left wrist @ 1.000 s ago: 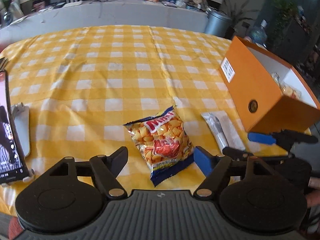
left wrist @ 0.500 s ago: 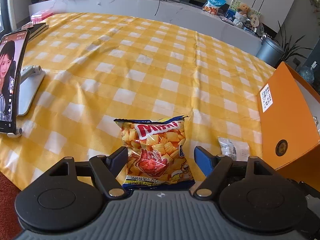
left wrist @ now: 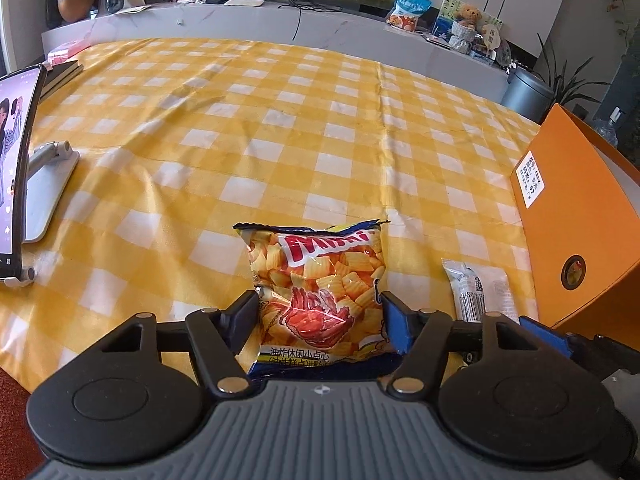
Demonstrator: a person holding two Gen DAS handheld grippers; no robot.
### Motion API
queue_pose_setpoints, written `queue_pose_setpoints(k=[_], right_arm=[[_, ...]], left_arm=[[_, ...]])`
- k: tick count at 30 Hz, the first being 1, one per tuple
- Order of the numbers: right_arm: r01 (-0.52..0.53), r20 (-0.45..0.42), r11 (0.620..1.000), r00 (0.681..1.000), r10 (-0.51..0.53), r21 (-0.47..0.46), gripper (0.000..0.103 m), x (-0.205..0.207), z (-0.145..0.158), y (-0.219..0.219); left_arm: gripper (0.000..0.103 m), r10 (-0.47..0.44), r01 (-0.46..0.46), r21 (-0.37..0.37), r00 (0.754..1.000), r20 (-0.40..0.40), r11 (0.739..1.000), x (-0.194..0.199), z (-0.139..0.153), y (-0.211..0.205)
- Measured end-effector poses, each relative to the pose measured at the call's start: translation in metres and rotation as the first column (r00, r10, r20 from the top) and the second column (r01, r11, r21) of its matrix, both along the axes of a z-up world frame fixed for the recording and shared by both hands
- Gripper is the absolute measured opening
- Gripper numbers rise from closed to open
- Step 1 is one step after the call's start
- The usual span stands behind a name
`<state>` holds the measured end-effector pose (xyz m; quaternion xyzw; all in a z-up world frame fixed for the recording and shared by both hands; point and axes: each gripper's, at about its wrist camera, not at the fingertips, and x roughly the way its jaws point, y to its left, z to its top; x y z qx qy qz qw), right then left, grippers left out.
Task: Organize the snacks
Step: 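Lift and carry the packet and chip bag over the orange box with both tools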
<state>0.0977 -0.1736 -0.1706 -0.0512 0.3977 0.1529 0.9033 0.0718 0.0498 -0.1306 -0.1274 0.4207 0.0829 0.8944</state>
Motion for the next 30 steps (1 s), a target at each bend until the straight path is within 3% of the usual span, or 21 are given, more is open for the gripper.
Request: queue_pose_setpoints(k=[7, 19, 25, 30], right_arm=[[-0.017, -0.007, 1.000, 1.000, 0.017, 0.016, 0.048, 0.000, 0.004, -0.001], [-0.040, 0.101, 0.998, 0.994, 0.034, 0.052, 0.047, -0.024, 0.047, -0.016], [-0.028, 0.176, 0.996, 0.984, 0.012, 0.090, 0.047, -0.036, 0.078, -0.036], [0.006, 0.225, 0.993, 0.974, -0.033, 0.119, 0.047, -0.039, 0.103, -0.060]], left_arm=[[0.063, -0.058, 0.058, 0.014, 0.998, 0.015, 0.998, -0.002, 0.006, -0.002], [0.062, -0.087, 0.084, 0.033, 0.989, 0.117, 0.996, -0.023, 0.051, -0.004], [0.062, -0.118, 0.111, 0.046, 0.973, 0.197, 0.993, -0.030, 0.085, -0.007], [0.062, -0.200, 0.189, 0.066, 0.948, 0.247, 0.980, -0.024, 0.111, -0.019]])
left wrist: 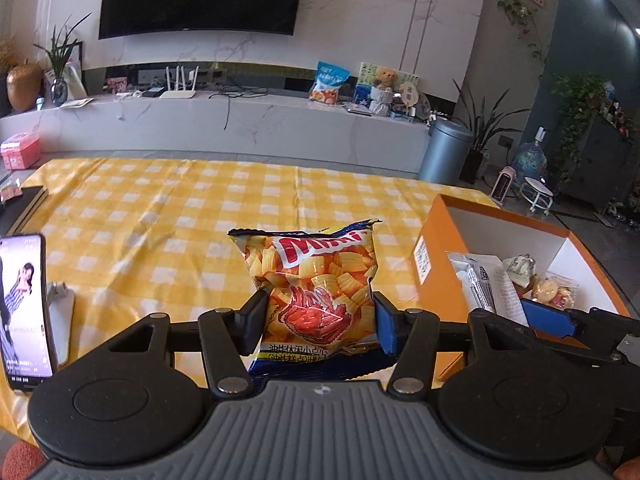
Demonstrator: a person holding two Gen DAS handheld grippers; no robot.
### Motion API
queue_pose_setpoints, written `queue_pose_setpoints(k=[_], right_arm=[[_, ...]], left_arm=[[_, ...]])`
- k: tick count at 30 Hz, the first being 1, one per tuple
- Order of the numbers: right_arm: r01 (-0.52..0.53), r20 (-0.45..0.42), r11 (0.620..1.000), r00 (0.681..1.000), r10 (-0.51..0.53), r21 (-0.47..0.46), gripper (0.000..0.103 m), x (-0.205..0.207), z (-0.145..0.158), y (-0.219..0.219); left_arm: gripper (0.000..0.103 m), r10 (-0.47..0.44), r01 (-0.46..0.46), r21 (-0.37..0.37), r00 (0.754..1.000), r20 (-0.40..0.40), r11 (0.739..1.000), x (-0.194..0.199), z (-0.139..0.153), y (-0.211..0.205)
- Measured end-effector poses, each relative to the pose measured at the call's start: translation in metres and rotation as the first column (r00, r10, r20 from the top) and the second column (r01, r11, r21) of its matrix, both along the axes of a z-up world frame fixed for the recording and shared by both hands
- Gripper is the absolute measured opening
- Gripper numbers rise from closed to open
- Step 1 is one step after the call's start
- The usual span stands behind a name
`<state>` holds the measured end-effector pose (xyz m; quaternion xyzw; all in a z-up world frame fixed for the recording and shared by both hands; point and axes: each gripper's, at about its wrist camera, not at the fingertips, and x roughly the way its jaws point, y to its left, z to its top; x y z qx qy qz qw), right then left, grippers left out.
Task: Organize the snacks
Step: 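Lift and carry the packet and chip bag over the orange box with both tools, then open both tools to drop the packet and chip bag into the box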
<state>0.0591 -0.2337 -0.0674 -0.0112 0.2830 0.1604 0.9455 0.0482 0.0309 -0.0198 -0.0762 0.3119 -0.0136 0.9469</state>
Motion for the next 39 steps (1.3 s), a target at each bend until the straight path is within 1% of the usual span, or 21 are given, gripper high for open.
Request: queue_pose_setpoints(k=[4, 7, 9, 11, 14, 18, 20, 23, 26, 29, 31, 33, 36, 39], right_arm=[[0.039, 0.015, 0.999, 0.999, -0.039, 0.013, 0.047, 0.005, 0.017, -0.025], [0.071, 0.001, 0.997, 0.997, -0.071, 0.042, 0.047, 0.015, 0.031, -0.052], [0.096, -0.015, 0.994, 0.995, -0.095, 0.061, 0.047, 0.023, 0.041, -0.071], [0.118, -0.034, 0.990, 0.993, -0.116, 0.073, 0.047, 0.033, 0.050, -0.089], [0.141, -0.083, 0.985, 0.988, -0.133, 0.095, 0.047, 0.053, 0.062, -0.116], [0.150, -0.194, 0.981, 0.973, -0.124, 0.125, 0.047, 0.084, 0.070, -0.145], [0.147, -0.233, 0.983, 0.965, -0.119, 0.109, 0.047, 0.099, 0.074, -0.155], [0.150, -0.274, 0.987, 0.953, -0.130, 0.053, 0.047, 0.121, 0.073, -0.168], [0.152, -0.321, 0.988, 0.936, -0.144, -0.002, 0.047, 0.145, 0.066, -0.184], [0.159, -0.387, 0.987, 0.909, -0.157, -0.026, 0.047, 0.174, 0.049, -0.206], [0.141, -0.404, 0.989, 0.902, -0.150, -0.053, 0.047, 0.192, 0.035, -0.214], [0.112, -0.431, 0.987, 0.890, -0.151, -0.115, 0.046, 0.208, 0.019, -0.217], [0.052, -0.459, 0.981, 0.878, -0.133, -0.185, 0.046, 0.230, -0.003, -0.219], [0.039, -0.488, 0.976, 0.861, -0.142, -0.215, 0.046, 0.246, -0.018, -0.218]], left_arm=[[0.062, -0.093, 0.092, 0.020, 0.995, 0.032, 0.996, 0.011, 0.021, -0.017], [0.062, -0.183, 0.183, 0.006, 0.982, 0.038, 0.983, 0.026, 0.036, -0.033], [0.062, -0.243, 0.243, 0.018, 0.969, 0.037, 0.970, 0.038, 0.044, -0.046], [0.062, -0.305, 0.304, 0.031, 0.952, 0.024, 0.952, 0.052, 0.050, -0.060], [0.062, -0.388, 0.389, 0.014, 0.921, -0.010, 0.921, 0.076, 0.055, -0.079], [0.062, -0.473, 0.475, 0.009, 0.878, -0.071, 0.880, 0.108, 0.055, -0.105], [0.062, -0.507, 0.511, 0.007, 0.855, -0.107, 0.860, 0.124, 0.052, -0.117], [0.062, -0.542, 0.548, -0.010, 0.825, -0.157, 0.836, 0.145, 0.046, -0.130], [0.062, -0.567, 0.573, -0.031, 0.800, -0.195, 0.819, 0.162, 0.036, -0.138], [0.062, -0.584, 0.590, -0.045, 0.781, -0.223, 0.806, 0.173, 0.026, -0.145], [0.062, -0.601, 0.607, -0.057, 0.762, -0.241, 0.793, 0.178, 0.020, -0.151], [0.062, -0.616, 0.624, -0.057, 0.745, -0.255, 0.779, 0.184, 0.015, -0.157], [0.062, -0.628, 0.639, -0.069, 0.722, -0.291, 0.766, 0.196, 0.003, -0.166], [0.062, -0.639, 0.657, -0.076, 0.691, -0.339, 0.750, 0.207, -0.008, -0.173]])
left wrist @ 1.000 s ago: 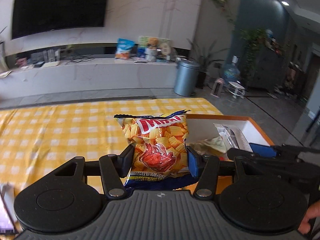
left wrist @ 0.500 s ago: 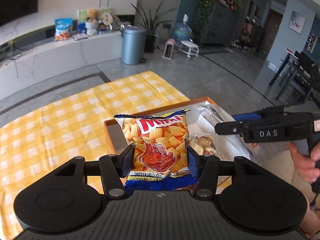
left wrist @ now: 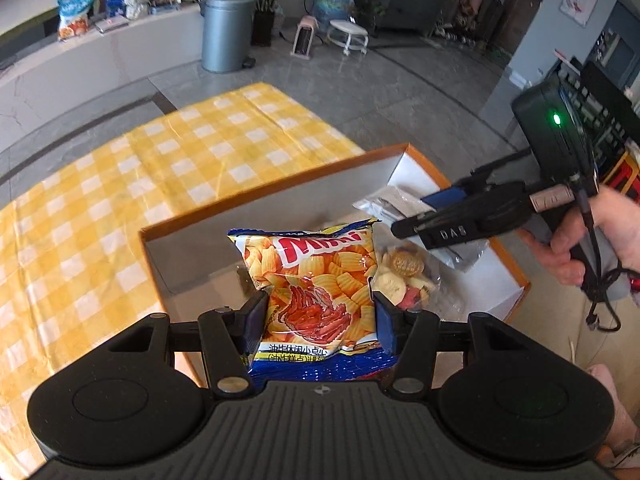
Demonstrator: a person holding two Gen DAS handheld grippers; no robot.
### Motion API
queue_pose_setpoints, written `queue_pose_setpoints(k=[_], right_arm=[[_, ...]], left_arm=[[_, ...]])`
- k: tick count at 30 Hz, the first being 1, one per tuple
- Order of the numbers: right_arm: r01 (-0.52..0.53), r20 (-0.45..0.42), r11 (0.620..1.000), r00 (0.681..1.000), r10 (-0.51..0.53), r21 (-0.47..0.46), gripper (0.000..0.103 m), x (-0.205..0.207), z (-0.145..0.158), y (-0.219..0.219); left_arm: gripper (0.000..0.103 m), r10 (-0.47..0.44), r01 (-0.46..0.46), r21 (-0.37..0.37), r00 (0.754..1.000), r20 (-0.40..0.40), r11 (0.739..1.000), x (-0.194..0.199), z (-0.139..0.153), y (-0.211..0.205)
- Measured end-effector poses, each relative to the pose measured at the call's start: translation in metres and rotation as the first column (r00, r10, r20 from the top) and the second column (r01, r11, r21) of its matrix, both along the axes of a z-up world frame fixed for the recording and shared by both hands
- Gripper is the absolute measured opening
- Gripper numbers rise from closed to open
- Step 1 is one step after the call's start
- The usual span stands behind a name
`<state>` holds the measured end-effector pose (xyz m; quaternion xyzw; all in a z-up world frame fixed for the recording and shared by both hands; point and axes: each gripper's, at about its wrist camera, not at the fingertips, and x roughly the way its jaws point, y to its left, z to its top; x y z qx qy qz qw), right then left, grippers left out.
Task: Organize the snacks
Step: 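Open both tools to drop the packet and chip bag into the box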
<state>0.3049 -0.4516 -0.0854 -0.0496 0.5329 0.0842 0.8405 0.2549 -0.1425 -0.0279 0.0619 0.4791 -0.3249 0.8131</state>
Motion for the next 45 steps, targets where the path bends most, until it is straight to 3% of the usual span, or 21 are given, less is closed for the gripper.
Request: queue_pose_setpoints(k=[4, 10, 16, 21, 25, 28, 36, 40, 45], right_arm=[[-0.010, -0.053, 0.998, 0.999, 0.007, -0.057, 0.047, 0.011, -0.011, 0.011], [-0.075, -0.068, 0.980, 0.996, 0.064, -0.185, 0.047, 0.015, -0.016, 0.032], [-0.121, -0.065, 0.962, 0.992, 0.108, -0.245, 0.048, 0.014, -0.014, 0.040], [-0.115, -0.047, 0.965, 0.993, 0.107, -0.236, 0.053, 0.011, -0.010, 0.037], [-0.116, -0.031, 0.967, 0.993, 0.112, -0.225, 0.057, 0.008, -0.005, 0.040], [-0.116, -0.010, 0.968, 0.993, 0.117, -0.224, 0.066, 0.003, 0.003, 0.043], [-0.058, 0.098, 0.982, 0.992, 0.076, -0.177, 0.072, -0.029, 0.039, 0.047], [-0.023, 0.200, 0.991, 0.978, 0.050, -0.135, 0.074, -0.056, 0.064, 0.051], [-0.006, 0.327, 0.995, 0.944, 0.038, -0.098, 0.078, -0.095, 0.085, 0.065]], left_arm=[[0.062, -0.043, 0.045, 0.075, 0.999, -0.023, 0.996, 0.008, -0.012, -0.014], [0.062, -0.081, 0.074, 0.215, 0.996, 0.022, 0.974, 0.012, -0.029, -0.036], [0.065, -0.092, 0.076, 0.270, 0.995, 0.044, 0.960, 0.010, -0.038, -0.041], [0.069, -0.084, 0.067, 0.268, 0.995, 0.052, 0.961, 0.008, -0.035, -0.037], [0.081, -0.079, 0.060, 0.256, 0.995, 0.068, 0.965, 0.003, -0.027, -0.035], [0.085, -0.079, 0.057, 0.243, 0.994, 0.082, 0.968, -0.003, -0.018, -0.032], [0.085, -0.030, 0.002, 0.164, 0.985, 0.168, 0.987, -0.035, 0.016, -0.010], [0.085, 0.045, -0.070, 0.087, 0.965, 0.260, 0.994, -0.062, 0.038, 0.012], [0.086, 0.144, -0.156, 0.004, 0.920, 0.364, 0.988, -0.105, 0.060, 0.040]])
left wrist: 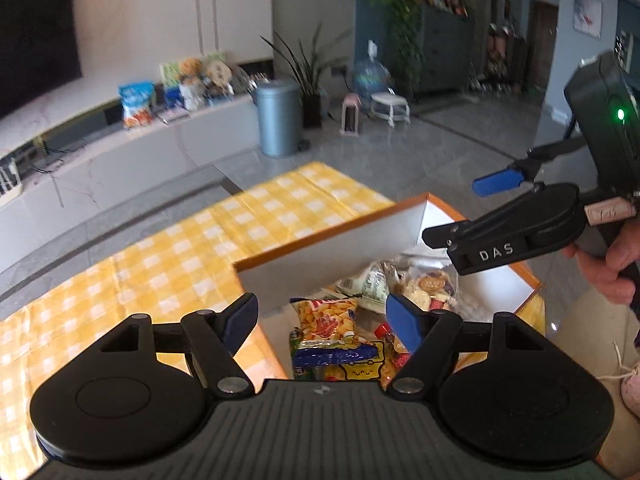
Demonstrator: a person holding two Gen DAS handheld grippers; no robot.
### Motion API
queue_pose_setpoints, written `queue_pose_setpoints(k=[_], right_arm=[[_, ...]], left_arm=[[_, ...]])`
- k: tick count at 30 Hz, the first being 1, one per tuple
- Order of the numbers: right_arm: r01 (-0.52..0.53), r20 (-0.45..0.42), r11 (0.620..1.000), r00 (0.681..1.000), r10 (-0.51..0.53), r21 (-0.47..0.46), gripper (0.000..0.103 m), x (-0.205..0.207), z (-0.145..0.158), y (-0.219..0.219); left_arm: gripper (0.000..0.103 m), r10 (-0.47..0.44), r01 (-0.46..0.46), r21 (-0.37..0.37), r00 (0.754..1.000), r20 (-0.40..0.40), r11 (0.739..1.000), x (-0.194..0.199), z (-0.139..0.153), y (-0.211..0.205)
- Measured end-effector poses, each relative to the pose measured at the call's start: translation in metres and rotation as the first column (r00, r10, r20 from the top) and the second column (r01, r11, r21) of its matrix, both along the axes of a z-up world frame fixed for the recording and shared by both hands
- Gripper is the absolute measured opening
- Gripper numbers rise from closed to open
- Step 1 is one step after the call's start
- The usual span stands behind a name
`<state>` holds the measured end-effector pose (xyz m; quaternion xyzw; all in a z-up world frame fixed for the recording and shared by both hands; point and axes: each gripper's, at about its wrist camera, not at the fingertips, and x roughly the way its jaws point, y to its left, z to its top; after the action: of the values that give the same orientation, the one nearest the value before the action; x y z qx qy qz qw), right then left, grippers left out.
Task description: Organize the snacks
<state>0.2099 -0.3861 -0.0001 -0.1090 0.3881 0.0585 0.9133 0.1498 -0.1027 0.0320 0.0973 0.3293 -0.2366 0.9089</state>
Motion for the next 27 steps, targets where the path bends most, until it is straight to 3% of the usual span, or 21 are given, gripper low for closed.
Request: queue_pose_setpoints(k=[3, 9, 13, 19, 22, 27], right_arm=[[0.005, 0.071, 1.000, 0.997, -0.005, 0.005, 0.079, -0.024, 0.009, 0.012], [-0.007, 0.208, 0.995, 0.978, -0.014, 0.103, 0.085, -0.080, 0.031, 0.030], [-0.020, 0.303, 0.990, 0.953, -0.023, 0.138, 0.089, -0.118, 0.040, 0.043], [0.001, 0.386, 0.985, 0.920, -0.069, 0.173, 0.094, -0.162, 0.034, 0.052], [0.025, 0.386, 0.975, 0.916, -0.110, 0.219, 0.098, -0.177, 0.023, 0.051], [0.043, 0.350, 0.975, 0.929, -0.120, 0.219, 0.098, -0.190, -0.005, 0.058]], left_arm=[[0.089, 0.050, -0.048, -0.023, 0.995, 0.088, 0.999, -0.027, 0.011, 0.013], [0.090, 0.114, -0.102, -0.062, 0.965, 0.238, 0.993, -0.075, 0.026, 0.026], [0.095, 0.174, -0.152, -0.095, 0.940, 0.292, 0.984, -0.096, 0.027, 0.028], [0.097, 0.254, -0.209, -0.168, 0.913, 0.320, 0.963, -0.107, 0.013, 0.036], [0.098, 0.295, -0.248, -0.177, 0.896, 0.333, 0.952, -0.111, 0.001, 0.040], [0.098, 0.344, -0.304, -0.194, 0.911, 0.228, 0.933, -0.104, -0.024, 0.051]])
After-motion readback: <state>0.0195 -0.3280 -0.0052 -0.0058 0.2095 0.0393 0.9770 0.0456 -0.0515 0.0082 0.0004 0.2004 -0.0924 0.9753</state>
